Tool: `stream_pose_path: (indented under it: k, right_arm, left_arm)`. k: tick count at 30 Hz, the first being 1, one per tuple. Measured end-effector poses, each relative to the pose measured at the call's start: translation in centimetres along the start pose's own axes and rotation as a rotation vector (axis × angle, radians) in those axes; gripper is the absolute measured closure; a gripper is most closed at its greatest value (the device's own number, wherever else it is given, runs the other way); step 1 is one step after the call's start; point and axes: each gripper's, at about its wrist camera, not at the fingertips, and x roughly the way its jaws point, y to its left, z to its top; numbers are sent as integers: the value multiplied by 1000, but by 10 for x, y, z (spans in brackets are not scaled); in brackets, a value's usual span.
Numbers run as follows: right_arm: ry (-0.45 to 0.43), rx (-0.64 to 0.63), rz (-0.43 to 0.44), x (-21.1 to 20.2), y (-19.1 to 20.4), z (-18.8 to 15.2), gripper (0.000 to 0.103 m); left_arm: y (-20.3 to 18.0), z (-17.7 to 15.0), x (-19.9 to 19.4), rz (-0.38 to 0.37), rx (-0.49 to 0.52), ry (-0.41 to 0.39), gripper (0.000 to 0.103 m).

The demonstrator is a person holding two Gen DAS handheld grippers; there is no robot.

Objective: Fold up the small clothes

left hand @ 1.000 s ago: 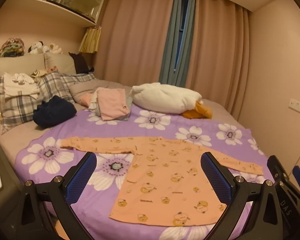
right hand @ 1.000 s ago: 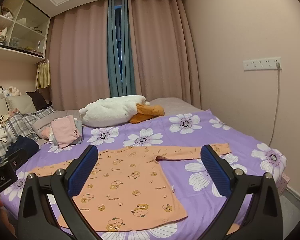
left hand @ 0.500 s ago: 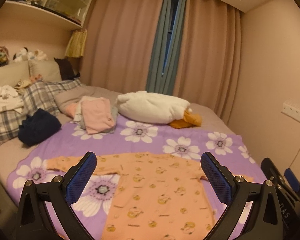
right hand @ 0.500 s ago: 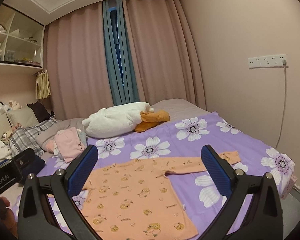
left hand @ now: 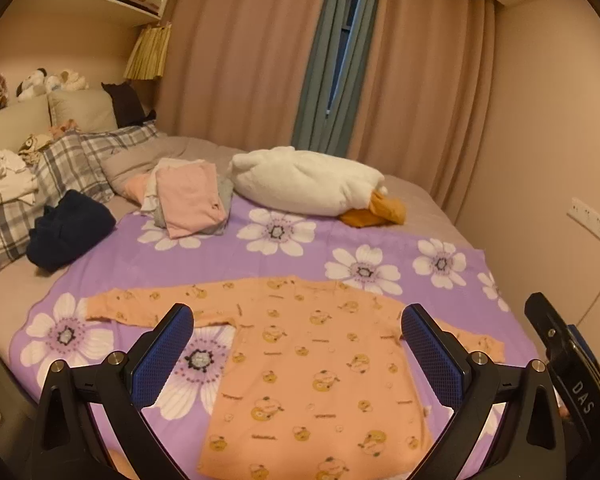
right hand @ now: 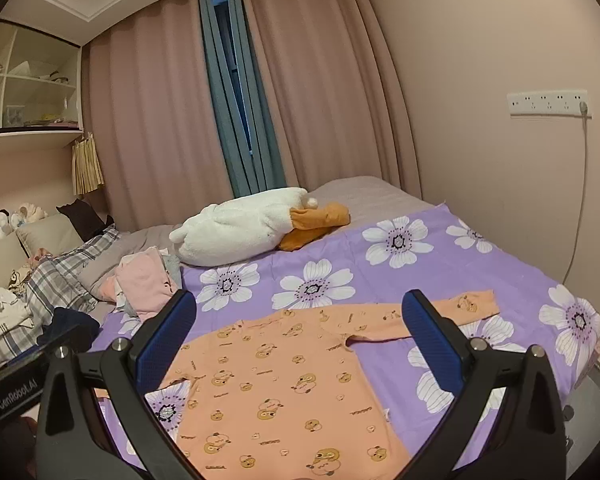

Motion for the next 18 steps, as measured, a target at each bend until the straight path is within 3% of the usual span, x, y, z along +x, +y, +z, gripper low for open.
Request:
stream_pose_path:
  k: [9,14,18]
  right_arm:
    - [70,0,32,2,18,0,0]
    - [52,-28,29,-5,24,2,0]
    - [11,-34,80,-7,25,2,0]
  left_arm:
    - [14,2,-16,3,-32,-15,0]
    - [15,2,-16,6,-33,-16,0]
    - [19,2,-16,-15,-53,-34,0]
